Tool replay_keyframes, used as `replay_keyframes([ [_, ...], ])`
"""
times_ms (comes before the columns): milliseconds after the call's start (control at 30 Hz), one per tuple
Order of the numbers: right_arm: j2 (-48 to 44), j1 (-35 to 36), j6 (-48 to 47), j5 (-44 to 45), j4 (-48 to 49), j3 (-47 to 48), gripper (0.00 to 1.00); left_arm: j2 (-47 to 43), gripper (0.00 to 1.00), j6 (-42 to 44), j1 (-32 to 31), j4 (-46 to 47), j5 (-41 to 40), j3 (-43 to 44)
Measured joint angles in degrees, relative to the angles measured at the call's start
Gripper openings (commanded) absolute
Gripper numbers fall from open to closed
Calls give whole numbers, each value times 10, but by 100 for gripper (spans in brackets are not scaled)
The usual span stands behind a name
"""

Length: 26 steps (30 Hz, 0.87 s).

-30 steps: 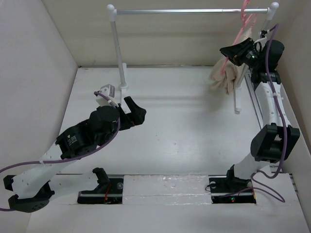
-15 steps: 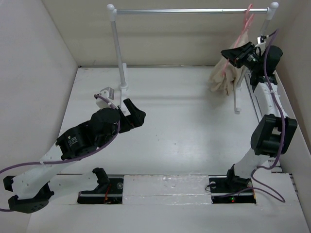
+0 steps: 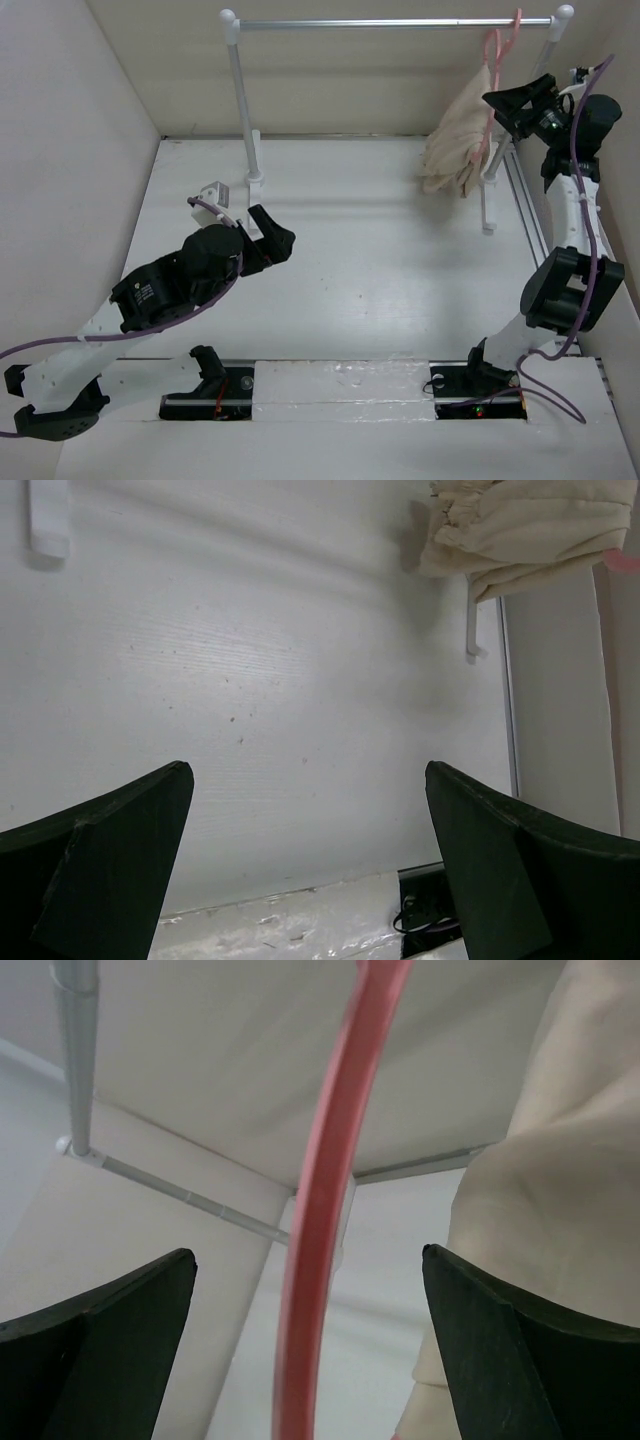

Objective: Place the trousers on the hanger
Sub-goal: Place the hanger at the clothesline, then reset both arms

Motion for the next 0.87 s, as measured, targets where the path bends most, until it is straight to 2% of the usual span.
replay_keyframes([
  [267,-53,-31,-117,27,-124,35,100,15,99,18,0,7,-2,23],
  [500,-150,-43,-263,120,-297,44,100,24,99,48,0,35,-11,63],
  [567,-216,-28,-298,161,-320,4,100,17,99,52,0,37,-15,62],
  [667,-358,24,-338,224,-345,-110,100,-7,99,51,0,42,-15,40],
  [733,-460,72,-365,272,-388,-193,100,-32,99,49,0,44,-10,5],
  [867,-588,147,-416,360,-455,-332,100,-89,99,34,0,35,16,-87],
])
